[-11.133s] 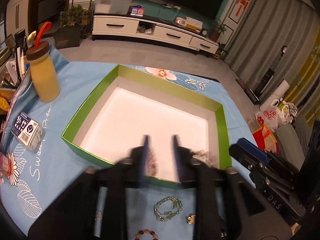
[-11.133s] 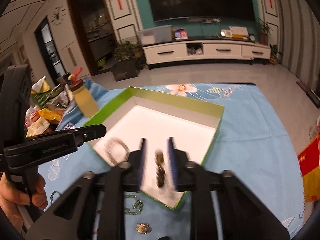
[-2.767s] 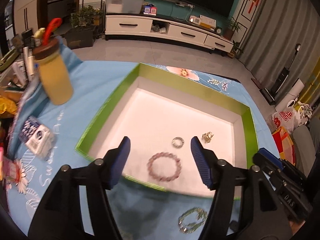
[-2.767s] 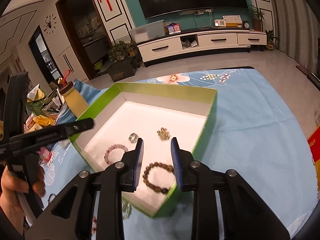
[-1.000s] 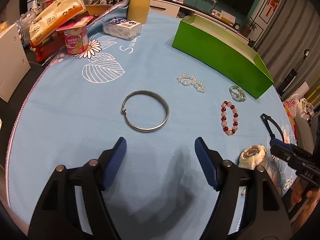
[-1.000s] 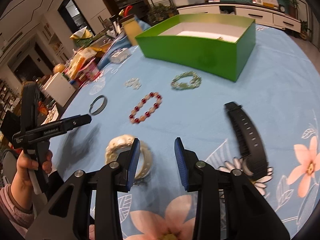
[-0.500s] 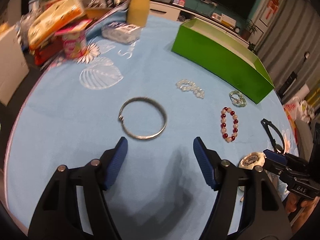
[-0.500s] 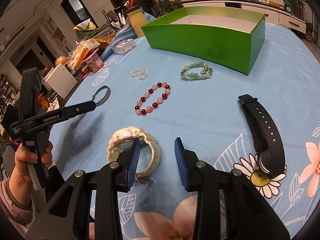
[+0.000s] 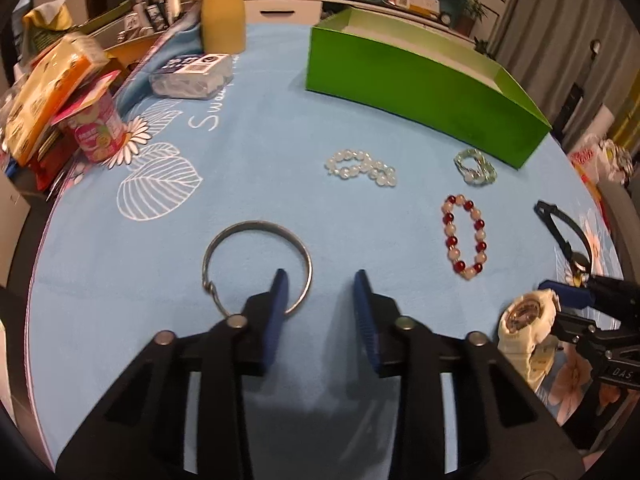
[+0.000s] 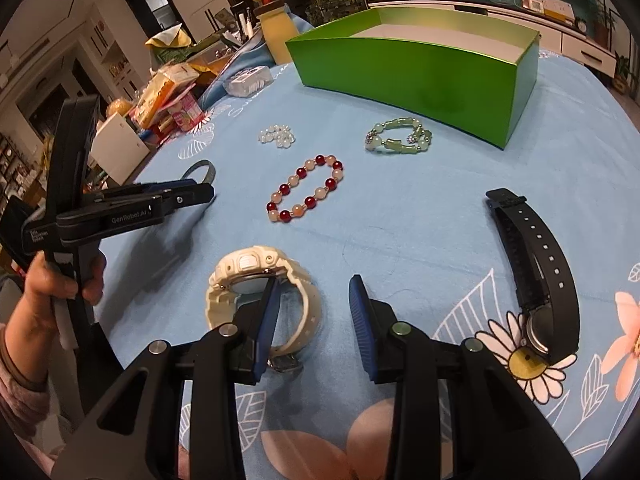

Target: Organize jewelry

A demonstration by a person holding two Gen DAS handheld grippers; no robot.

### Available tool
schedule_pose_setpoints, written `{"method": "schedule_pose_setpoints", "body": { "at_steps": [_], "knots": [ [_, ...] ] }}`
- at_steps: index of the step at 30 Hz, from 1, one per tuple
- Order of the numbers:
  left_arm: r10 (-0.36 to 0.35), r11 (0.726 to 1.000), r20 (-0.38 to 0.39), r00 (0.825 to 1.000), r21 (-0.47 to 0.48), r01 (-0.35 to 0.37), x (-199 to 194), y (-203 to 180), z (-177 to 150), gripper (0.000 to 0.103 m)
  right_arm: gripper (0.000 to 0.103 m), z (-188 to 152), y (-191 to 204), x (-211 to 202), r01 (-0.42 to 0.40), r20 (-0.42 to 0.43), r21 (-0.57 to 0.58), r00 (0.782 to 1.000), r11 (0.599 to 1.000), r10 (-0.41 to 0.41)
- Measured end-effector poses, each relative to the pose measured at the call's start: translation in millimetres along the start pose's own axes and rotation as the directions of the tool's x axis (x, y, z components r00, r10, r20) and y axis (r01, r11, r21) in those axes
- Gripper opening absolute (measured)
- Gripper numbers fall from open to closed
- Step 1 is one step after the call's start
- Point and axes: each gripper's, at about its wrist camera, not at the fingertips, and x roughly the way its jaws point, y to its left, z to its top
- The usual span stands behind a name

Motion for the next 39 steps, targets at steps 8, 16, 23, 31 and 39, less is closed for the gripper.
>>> {"method": "schedule_pose_setpoints", "body": {
  "at_steps": [8, 16, 23, 31, 39],
  "knots": [
    [-0.029, 1.0, -0.019, 0.999, -0.007, 0.029, 1, -2, 0, 0.005, 0.033, 3, 7, 7, 0.045, 0.007, -0.037, 0.999, 0.998, -0.044],
    [-0.051, 0.996, 0.012, 0.999, -0.078, 0.052, -4, 0, -6, 0.003, 0.013, 2, 10, 6, 0.088, 0.03, -0.061, 0.996, 0.994, -0.086],
    [-0.081, 0.994, 0.075, 0.994, -0.072, 0.087, -27, -10, -1, 0.003, 0.01, 6, 7, -6, 0.09, 0.066, -0.036, 0.994, 0.995, -0.088],
    [-0.121, 0.99, 0.128, 0.984, -0.062, 0.129, -47, -21, 7, 0.003, 0.01, 11, -1, -24, 0.093, 0.116, -0.002, 0.989, 0.996, -0.092],
    [-0.152, 0.985, 0.157, 0.976, -0.061, 0.163, -56, -26, 23, 0.003, 0.01, 18, -12, -35, 0.095, 0.15, 0.034, 0.984, 0.995, -0.099]
  ]
}}
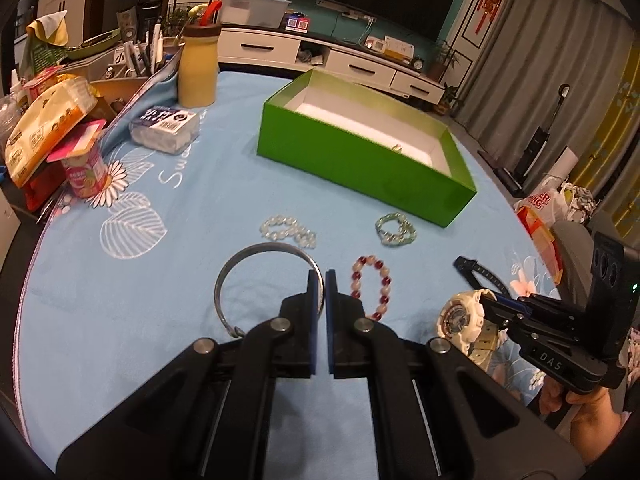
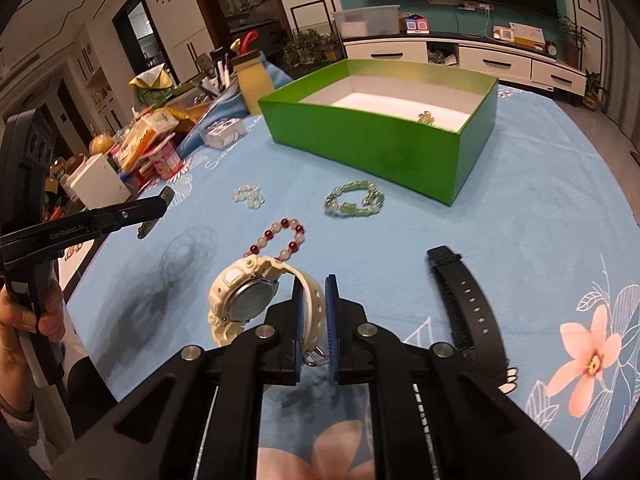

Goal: Organize jewelry
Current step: 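Grasp the white watch with the right tool while the left tool grasps the silver bangle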

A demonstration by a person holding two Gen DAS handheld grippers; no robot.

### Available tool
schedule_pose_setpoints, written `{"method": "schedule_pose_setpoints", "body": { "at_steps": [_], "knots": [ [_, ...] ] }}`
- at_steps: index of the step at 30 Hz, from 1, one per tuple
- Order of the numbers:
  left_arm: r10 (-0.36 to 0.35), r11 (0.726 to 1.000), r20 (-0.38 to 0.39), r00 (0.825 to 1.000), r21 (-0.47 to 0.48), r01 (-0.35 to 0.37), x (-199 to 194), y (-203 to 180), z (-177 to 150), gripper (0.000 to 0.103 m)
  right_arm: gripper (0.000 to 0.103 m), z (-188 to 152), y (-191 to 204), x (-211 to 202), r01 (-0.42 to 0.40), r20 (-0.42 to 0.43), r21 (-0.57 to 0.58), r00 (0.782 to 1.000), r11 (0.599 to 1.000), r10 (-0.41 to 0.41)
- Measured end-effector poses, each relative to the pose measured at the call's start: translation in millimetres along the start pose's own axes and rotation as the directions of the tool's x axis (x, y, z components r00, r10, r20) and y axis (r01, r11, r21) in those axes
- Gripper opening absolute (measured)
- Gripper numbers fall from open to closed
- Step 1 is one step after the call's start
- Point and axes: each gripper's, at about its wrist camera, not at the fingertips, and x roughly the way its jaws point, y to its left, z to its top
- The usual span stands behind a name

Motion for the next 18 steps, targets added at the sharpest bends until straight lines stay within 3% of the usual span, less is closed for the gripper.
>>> {"method": "schedule_pose_setpoints", "body": {
  "at_steps": [18],
  "knots": [
    [-0.057, 0.997, 0.077, 0.995, 0.057, 0.053, 14, -32, 70, 0.003, 0.01, 41, -31, -23, 0.052, 0.132, 0.039, 0.99, 0.998, -0.056]
  ]
}}
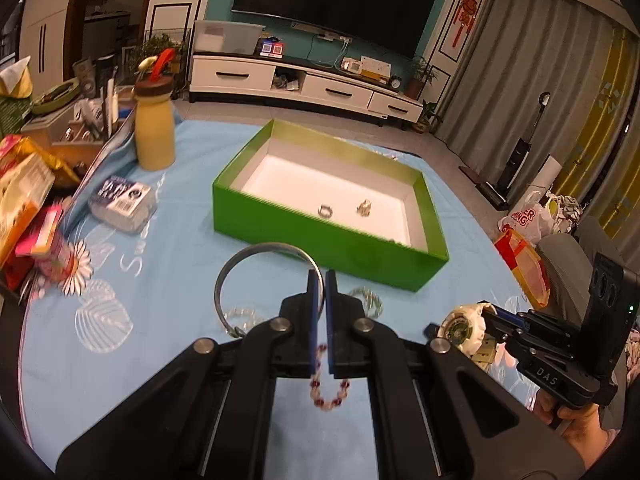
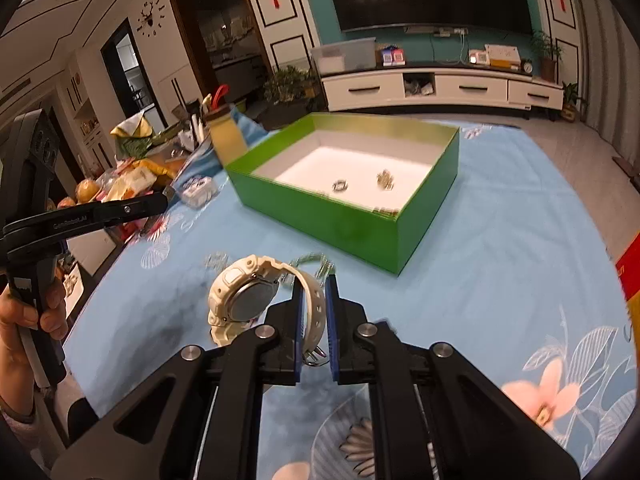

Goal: Organize jewelry
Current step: 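Grasp the white watch with the right tool while the left tool grasps the silver bangle, then release the white watch into the green box with the right tool while the left releases the bangle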

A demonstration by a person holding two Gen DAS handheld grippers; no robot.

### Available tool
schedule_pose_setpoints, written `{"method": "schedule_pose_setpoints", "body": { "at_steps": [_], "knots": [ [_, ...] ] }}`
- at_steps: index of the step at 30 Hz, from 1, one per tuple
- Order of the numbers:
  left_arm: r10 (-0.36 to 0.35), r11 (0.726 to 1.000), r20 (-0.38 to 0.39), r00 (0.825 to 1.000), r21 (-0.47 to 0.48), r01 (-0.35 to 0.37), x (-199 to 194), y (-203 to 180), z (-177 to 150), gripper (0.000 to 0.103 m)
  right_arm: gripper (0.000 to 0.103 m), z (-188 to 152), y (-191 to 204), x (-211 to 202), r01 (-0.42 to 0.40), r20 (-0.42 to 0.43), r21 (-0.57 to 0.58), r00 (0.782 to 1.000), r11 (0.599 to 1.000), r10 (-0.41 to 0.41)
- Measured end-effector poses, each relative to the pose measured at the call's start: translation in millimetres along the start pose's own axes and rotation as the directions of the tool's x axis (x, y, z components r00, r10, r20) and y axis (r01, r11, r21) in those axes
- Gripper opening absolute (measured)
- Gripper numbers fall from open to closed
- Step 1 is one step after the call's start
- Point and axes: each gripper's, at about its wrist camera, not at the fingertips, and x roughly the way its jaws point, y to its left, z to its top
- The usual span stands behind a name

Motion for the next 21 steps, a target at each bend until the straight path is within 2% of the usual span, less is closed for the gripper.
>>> {"method": "schedule_pose_setpoints", "body": {
  "at_steps": [11, 21],
  "knots": [
    [-0.013, 1.0, -0.002, 1.0, 0.02, 0.013, 36, -11, 52, 0.003, 0.01, 52, -22, 6, 0.005, 0.096, 0.042, 0.995, 0.999, -0.01],
    [-0.03, 1.0, -0.049, 0.998, -0.011, 0.029, 87, -14, 88, 0.003, 0.01, 89, -33, 37, 0.031, 0.093, 0.037, 0.995, 0.999, -0.034]
  ]
}}
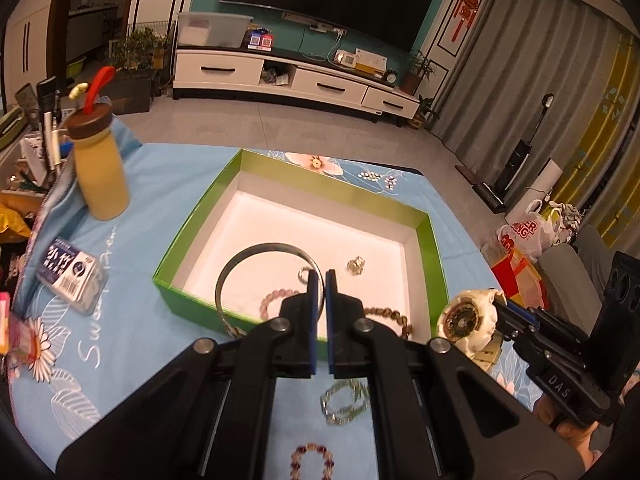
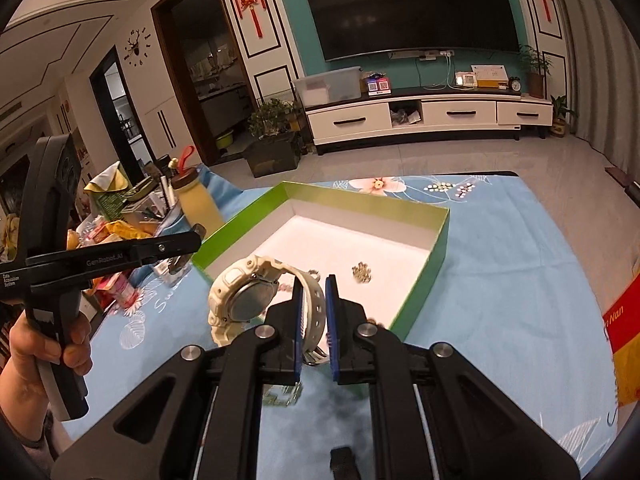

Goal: Organize jewelry
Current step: 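Release the white watch into the green box with the right tool while the left releases the bangle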

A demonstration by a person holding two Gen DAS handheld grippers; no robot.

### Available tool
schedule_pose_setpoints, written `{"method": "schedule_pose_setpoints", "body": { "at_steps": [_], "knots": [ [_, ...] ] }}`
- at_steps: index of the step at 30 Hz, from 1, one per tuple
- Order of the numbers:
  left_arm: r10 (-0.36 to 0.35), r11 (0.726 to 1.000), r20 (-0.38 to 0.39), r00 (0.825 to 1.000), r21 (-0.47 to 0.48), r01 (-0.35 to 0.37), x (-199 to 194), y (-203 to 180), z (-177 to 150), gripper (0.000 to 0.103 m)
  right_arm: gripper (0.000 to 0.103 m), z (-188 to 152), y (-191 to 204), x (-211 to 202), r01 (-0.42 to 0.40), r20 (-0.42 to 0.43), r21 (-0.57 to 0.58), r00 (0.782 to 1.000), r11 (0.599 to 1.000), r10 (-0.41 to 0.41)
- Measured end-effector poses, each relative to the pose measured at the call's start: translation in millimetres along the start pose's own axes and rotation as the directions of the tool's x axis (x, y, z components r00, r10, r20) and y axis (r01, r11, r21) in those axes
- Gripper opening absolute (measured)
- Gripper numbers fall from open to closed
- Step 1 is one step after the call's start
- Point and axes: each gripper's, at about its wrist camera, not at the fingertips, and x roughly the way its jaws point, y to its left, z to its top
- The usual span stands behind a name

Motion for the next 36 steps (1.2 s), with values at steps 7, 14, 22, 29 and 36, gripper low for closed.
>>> {"method": "schedule_pose_setpoints", "body": {
  "at_steps": [7, 14, 22, 29, 36],
  "knots": [
    [0.026, 0.999, -0.049, 0.998, -0.026, -0.027, 40, 9, 22, 0.003, 0.01, 18, -6, 46, 0.053, -0.08, -0.006, 0.995, 0.999, -0.053],
    [0.069, 0.997, -0.083, 0.994, -0.018, -0.071, 75, 17, 32, 0.003, 0.01, 22, 0, 86, 0.109, -0.159, -0.077, 0.98, 0.991, -0.12],
    [0.112, 0.993, -0.09, 0.99, -0.013, -0.114, 97, 23, 44, 0.005, 0.01, 42, -1, 118, 0.169, -0.192, -0.07, 0.965, 0.983, -0.18],
    [0.116, 0.992, -0.098, 0.988, -0.033, -0.12, 101, 32, 49, 0.019, 0.025, 60, -30, 144, 0.232, -0.232, 0.068, 0.95, 0.97, -0.211],
    [0.079, 0.995, -0.08, 0.994, -0.061, -0.084, 83, 43, 39, 0.03, 0.025, 52, -32, 110, 0.185, -0.167, 0.065, 0.971, 0.981, -0.172]
  ]
}}
